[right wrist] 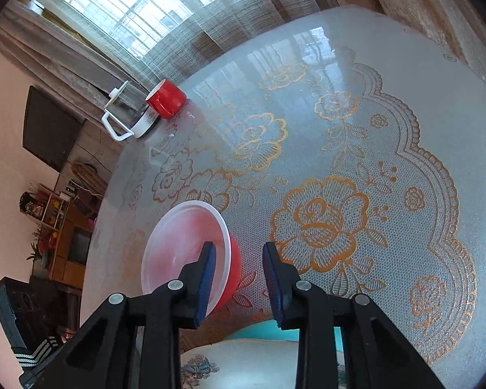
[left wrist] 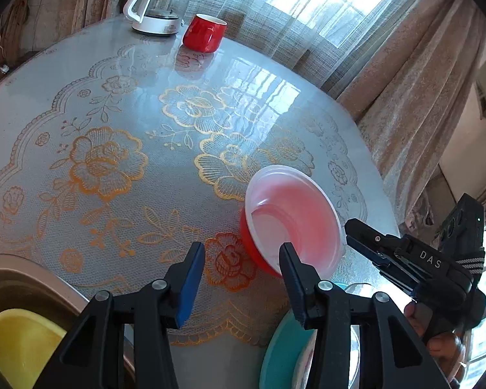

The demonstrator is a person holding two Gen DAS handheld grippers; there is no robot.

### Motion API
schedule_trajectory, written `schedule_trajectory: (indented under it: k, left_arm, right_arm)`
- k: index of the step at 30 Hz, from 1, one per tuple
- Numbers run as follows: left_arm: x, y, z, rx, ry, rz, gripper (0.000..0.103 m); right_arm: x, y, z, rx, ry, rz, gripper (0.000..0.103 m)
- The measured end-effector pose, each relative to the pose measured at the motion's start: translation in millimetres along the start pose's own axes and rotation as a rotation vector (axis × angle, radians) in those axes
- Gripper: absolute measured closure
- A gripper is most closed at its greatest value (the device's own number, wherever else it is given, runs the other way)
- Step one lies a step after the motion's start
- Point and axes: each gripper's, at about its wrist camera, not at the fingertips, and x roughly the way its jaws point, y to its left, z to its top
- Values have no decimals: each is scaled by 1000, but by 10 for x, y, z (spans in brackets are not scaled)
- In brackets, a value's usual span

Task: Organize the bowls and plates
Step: 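Lift the red bowl with the right gripper and carry it over the steel bowl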

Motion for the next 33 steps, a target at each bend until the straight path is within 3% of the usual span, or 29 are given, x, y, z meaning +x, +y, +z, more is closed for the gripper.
schedule_trajectory:
  k: [6,8,10,12,26,33]
  left_arm:
    - [208,-24,106,-24,27,-3,62]
    - [266,-30,99,-24,46,-12,70]
    - [304,-61,76,-3,59,-20,85]
    - [310,-83,56,2,58,-4,89]
    - [-168,-128,-58,79,-71,64,89]
    - [-486,-40,-215,96,-133,64,89]
  right_arm:
    - [99,19,-30,17,12,4,81]
    - [144,33,-53,15,23,4,85]
    - [189,50,-79,10,35,5,87]
    - [214,72,-97,6,42,14,89]
    - [154,345,-153,-30,34,56,90]
    - [32,517,-314,-43,28,96,89]
